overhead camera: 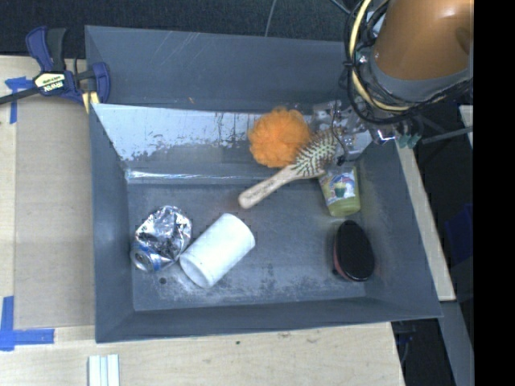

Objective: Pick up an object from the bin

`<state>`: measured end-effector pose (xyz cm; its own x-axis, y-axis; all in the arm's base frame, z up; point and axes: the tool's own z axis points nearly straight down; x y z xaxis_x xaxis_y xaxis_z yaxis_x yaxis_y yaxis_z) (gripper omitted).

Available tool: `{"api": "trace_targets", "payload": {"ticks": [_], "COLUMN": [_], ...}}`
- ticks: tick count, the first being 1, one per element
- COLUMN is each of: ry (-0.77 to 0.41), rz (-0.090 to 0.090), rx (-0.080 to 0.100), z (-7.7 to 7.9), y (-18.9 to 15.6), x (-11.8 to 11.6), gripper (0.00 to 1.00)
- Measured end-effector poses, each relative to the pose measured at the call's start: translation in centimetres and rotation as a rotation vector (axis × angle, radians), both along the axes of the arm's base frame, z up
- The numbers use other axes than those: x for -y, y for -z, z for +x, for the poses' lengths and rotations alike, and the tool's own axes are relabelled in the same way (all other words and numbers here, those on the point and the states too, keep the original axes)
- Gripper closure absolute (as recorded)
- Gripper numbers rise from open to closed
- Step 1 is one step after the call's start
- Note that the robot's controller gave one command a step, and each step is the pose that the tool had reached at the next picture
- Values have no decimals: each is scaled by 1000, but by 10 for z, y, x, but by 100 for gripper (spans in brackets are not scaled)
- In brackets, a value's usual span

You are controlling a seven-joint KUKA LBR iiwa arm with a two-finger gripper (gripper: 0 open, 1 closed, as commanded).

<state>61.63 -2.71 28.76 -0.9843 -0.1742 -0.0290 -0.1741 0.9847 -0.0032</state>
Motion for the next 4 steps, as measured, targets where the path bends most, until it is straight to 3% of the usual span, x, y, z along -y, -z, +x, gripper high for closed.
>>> {"api": "trace_targets", "payload": {"ticks": [1, 2, 3, 4], "ry": [1, -2, -177, -105], "rz": [0, 2, 2, 2], "rx": [-9, -9, -9, -13], "z": [-2, -6, -15, 6], "y": [5, 37, 88, 179], "x": [1, -40, -138, -74], "gripper": [0, 0, 0, 0]}}
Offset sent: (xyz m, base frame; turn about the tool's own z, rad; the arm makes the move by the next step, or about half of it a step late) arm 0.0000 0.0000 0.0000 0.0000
